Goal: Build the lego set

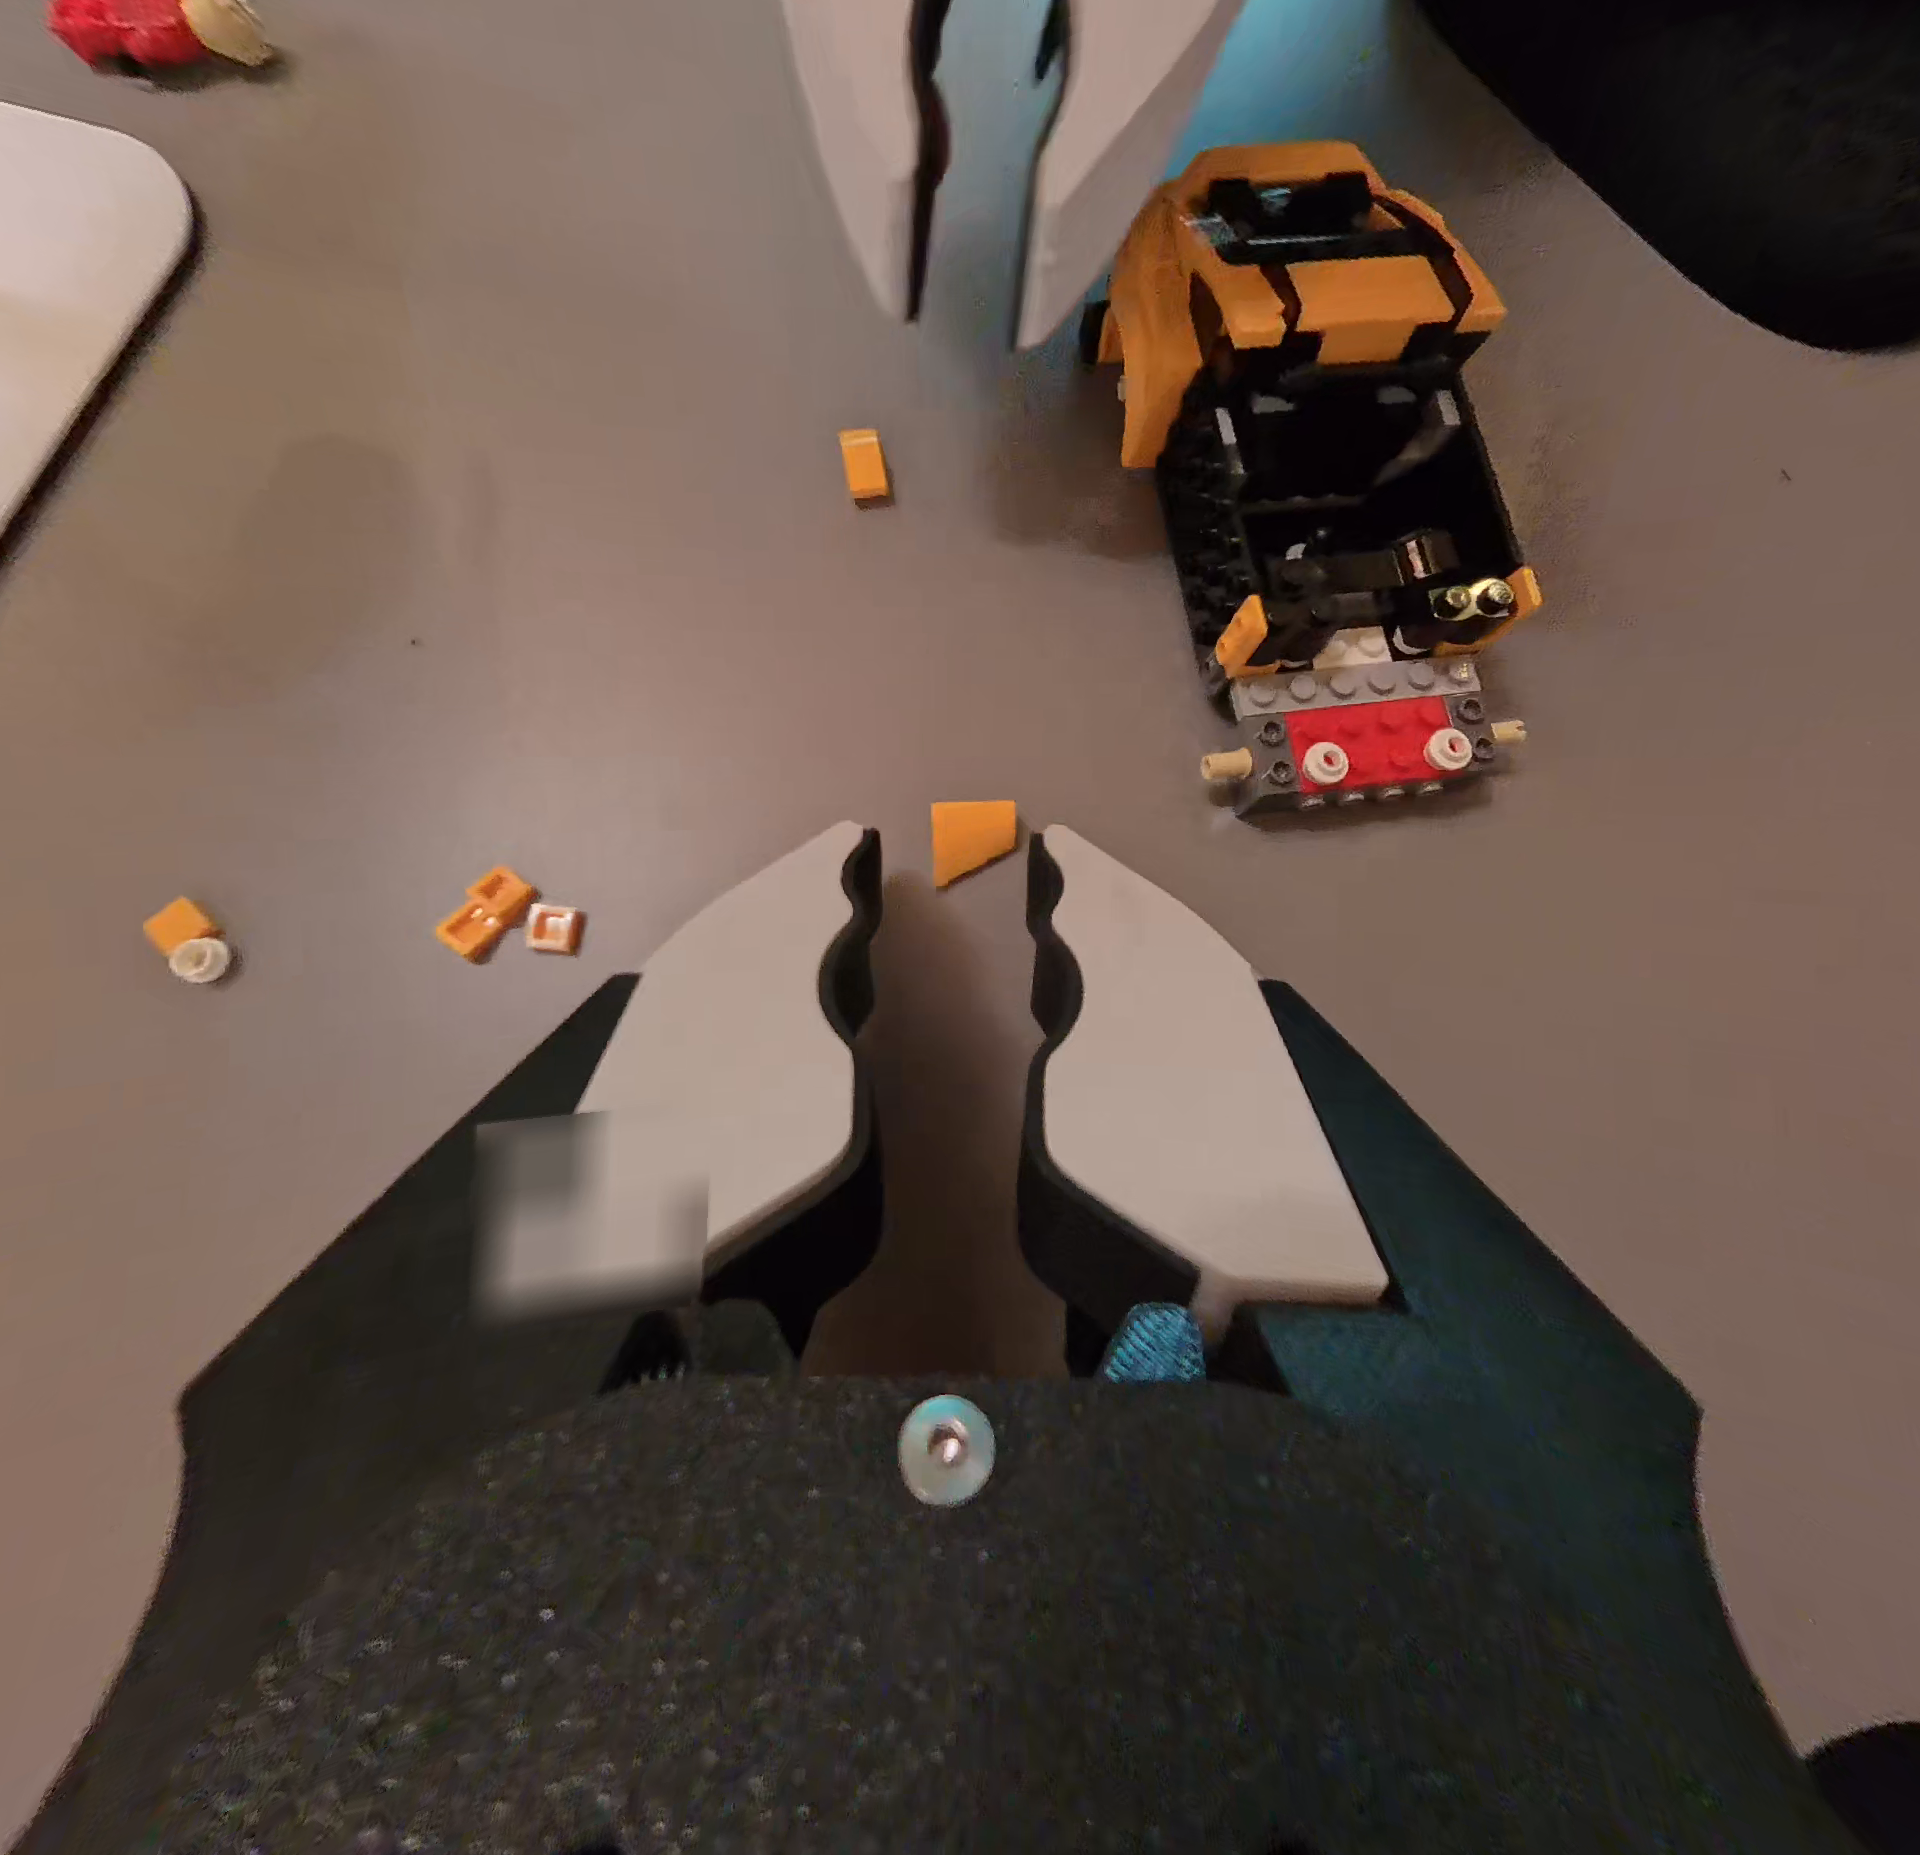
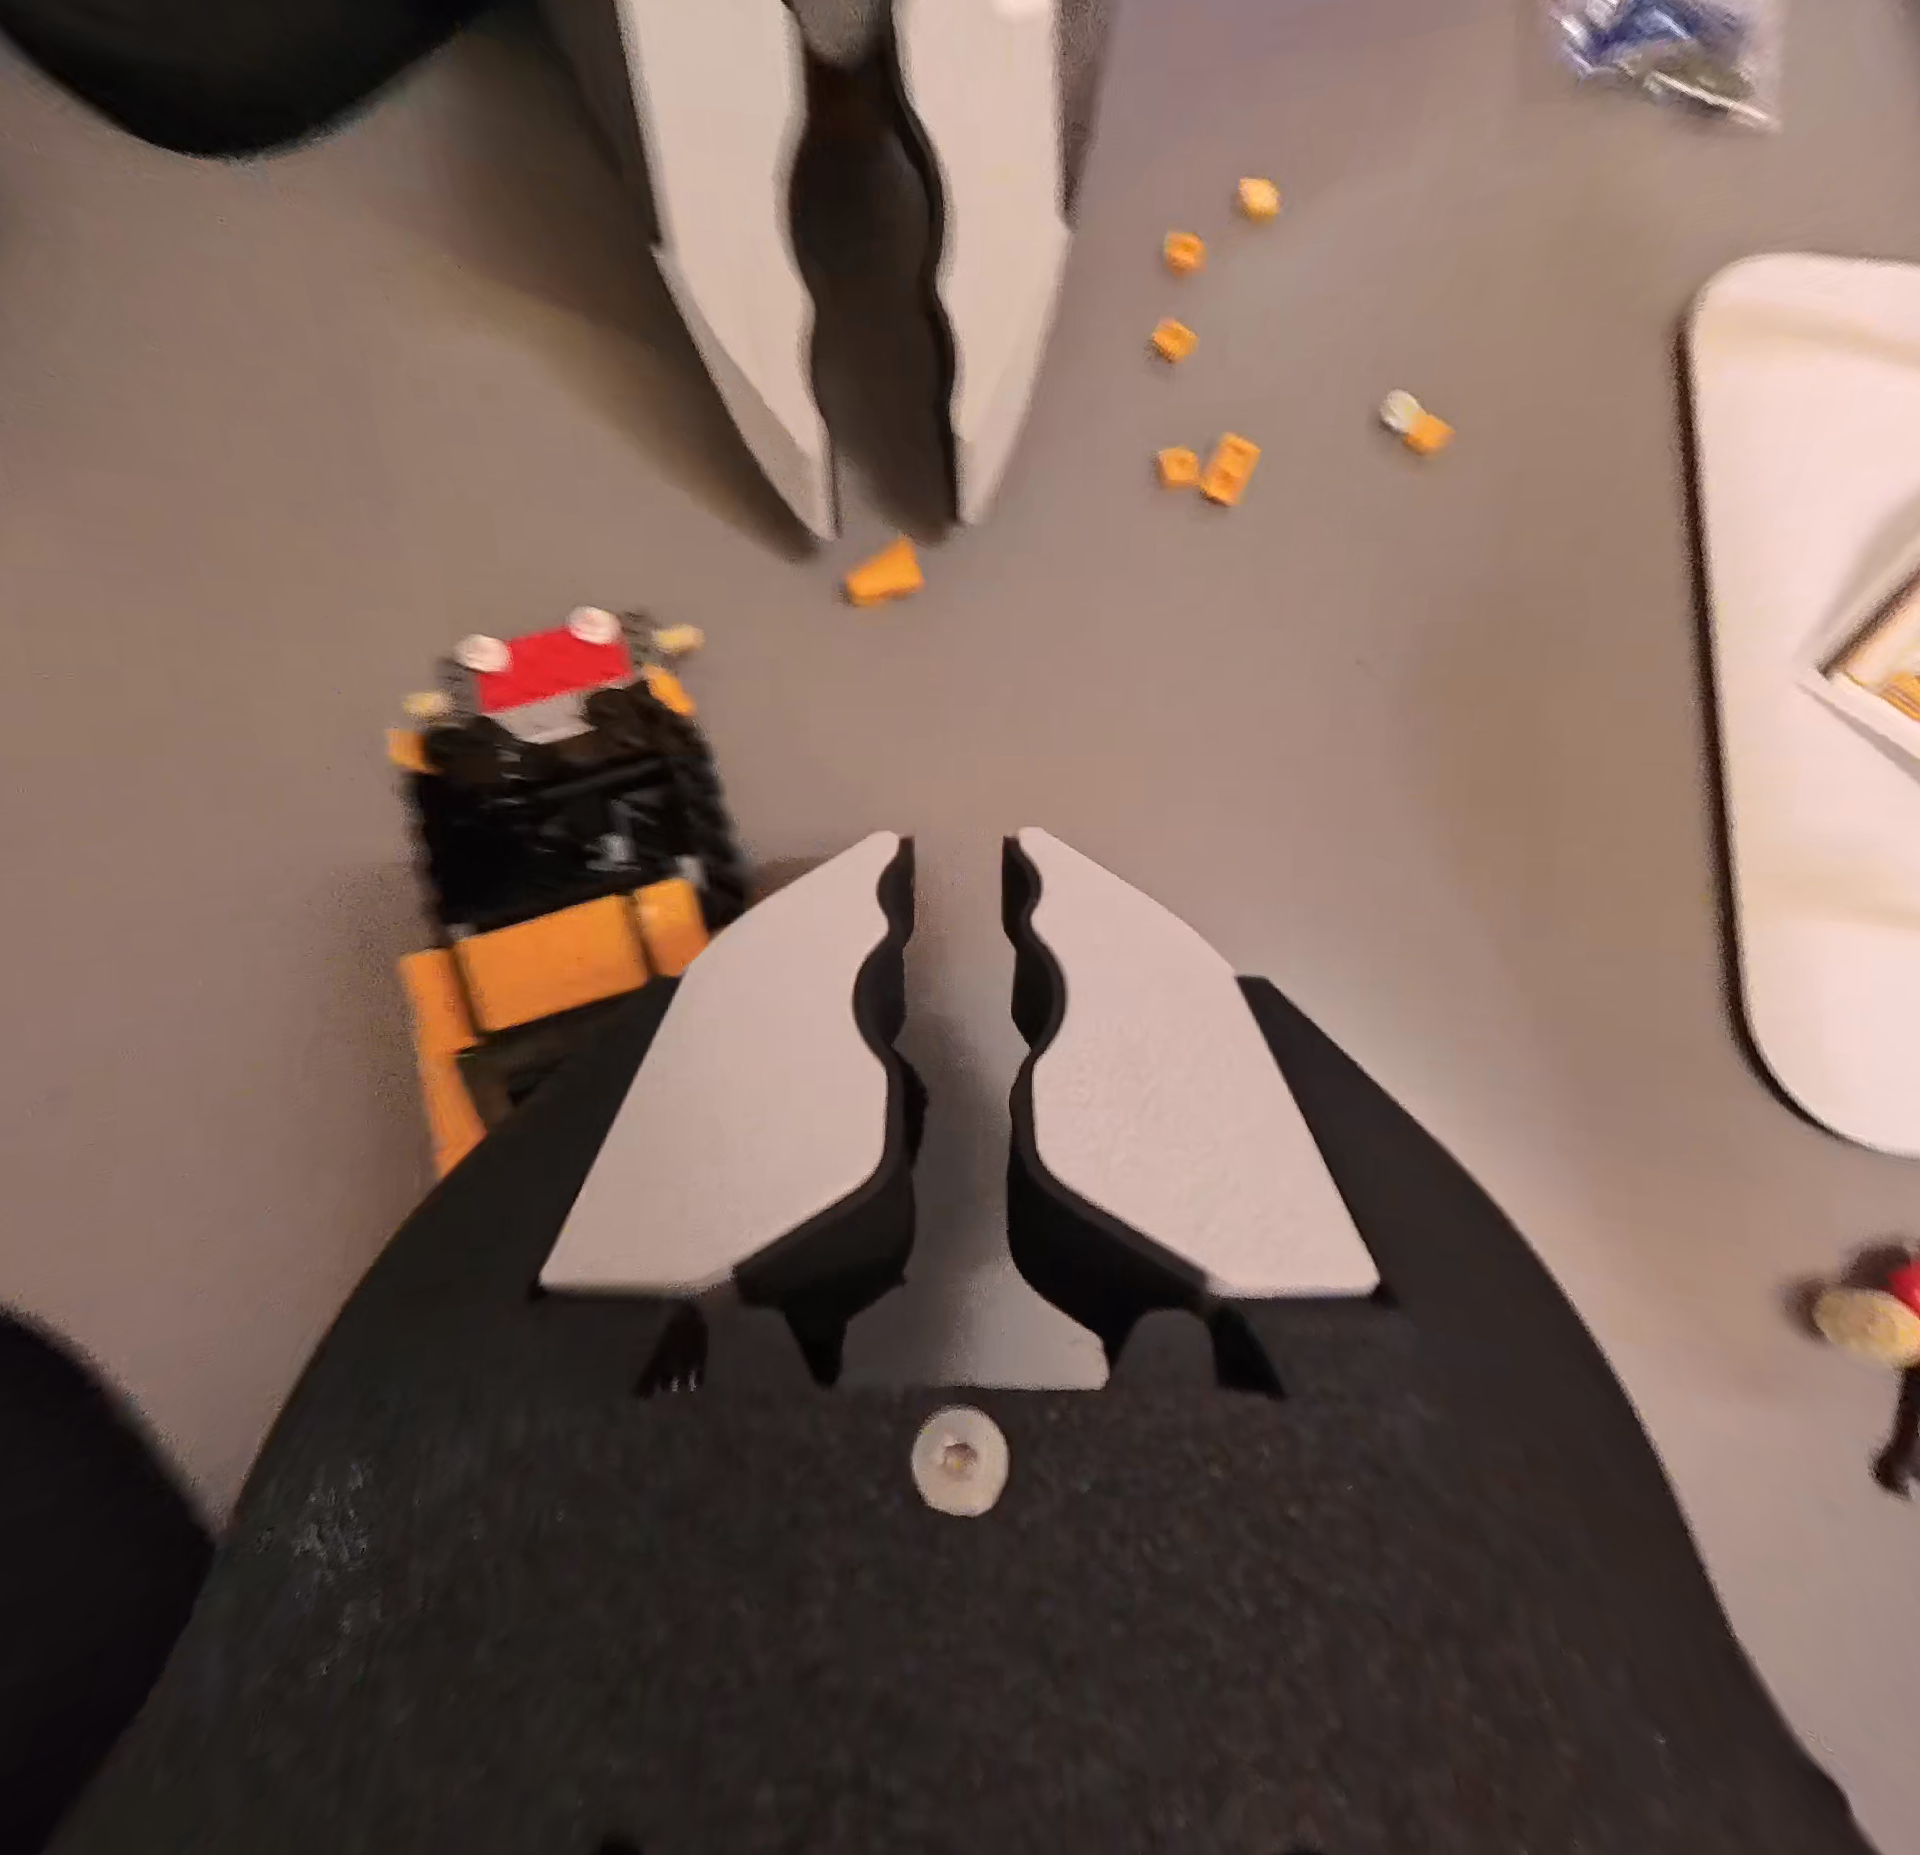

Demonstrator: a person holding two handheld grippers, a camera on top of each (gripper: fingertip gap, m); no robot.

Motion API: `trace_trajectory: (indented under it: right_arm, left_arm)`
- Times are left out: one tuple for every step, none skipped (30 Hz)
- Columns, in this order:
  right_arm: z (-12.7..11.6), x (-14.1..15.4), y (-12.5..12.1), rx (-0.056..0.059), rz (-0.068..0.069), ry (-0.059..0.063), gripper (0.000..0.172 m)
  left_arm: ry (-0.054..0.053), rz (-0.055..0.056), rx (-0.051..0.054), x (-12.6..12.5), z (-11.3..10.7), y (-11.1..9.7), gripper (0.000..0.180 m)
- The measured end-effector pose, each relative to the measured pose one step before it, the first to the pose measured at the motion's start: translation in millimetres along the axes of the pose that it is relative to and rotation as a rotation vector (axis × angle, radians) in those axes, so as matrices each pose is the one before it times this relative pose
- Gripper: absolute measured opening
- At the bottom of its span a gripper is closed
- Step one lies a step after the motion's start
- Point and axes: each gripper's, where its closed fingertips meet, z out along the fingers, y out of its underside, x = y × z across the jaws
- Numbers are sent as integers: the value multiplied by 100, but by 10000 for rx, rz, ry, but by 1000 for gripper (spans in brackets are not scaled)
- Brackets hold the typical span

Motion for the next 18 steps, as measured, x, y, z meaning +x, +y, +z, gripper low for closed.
trace_trajectory:
  right_arm:
    - [-439, -893, -649, 89, -85, -379, 18]
    - [-486, -923, -486, -29, -61, -308, 26]
    - [-429, -948, -214, -208, -31, -238, 41]
    - [-302, -848, 109, -402, -32, -108, 57]
    - [-136, -815, 297, -484, -107, -40, 70]
    - [44, -856, 332, -443, -145, -56, 78]
    - [244, -910, 233, -331, -160, -101, 82]
    - [439, -850, 228, -299, -157, -103, 83]
    - [578, -575, 272, -324, -144, 5, 84]
    - [629, -209, 341, -347, -137, 152, 83]
    - [531, 72, 354, -319, -117, 232, 79]
    - [371, 238, 323, -223, -76, 233, 69]
    - [105, 464, 131, -32, -51, 320, 59]
    - [-106, 8, 94, 5, -24, -39, 56]
    - [-142, -79, 253, -138, 48, -73, 56]
    - [-140, 51, 290, -125, 0, 78, 56]
    - [-186, 44, 377, -106, -19, 84, 56]
    - [-258, -28, 573, -158, 34, 7, 55]
  left_arm:
    - [-4, 31, -60, 84, 135, 31, 27]
    - [-73, 38, -70, -24, 111, 29, 27]
    - [-106, 40, -77, -72, 92, 34, 27]
    - [-65, 38, -73, -22, 88, 33, 26]
    - [-3, 30, -78, 76, 117, 48, 26]
    - [65, 36, -95, 183, 152, 92, 25]
    - [75, 58, -118, 229, 185, 114, 23]
    - [-22, 93, -110, 132, 193, 86, 22]
    - [-89, 98, -19, 5, 82, -73, 18]
    - [-15, 23, -29, 79, 44, -59, 16]
    - [-34, 14, -12, 22, 31, -26, 16]
    - [-27, 23, -11, -4, -4, -4, 16]
    - [6, 11, -13, 31, -22, 16, 16]
    - [34, 3, -13, 76, -25, 34, 16]
    - [30, -1, -17, 84, -16, 27, 16]
    - [-3, -1, -31, 45, -18, 22, 16]
    - [-43, 17, -42, 35, -17, -19, 16]
    - [-54, 31, -20, 52, -41, -94, 16]
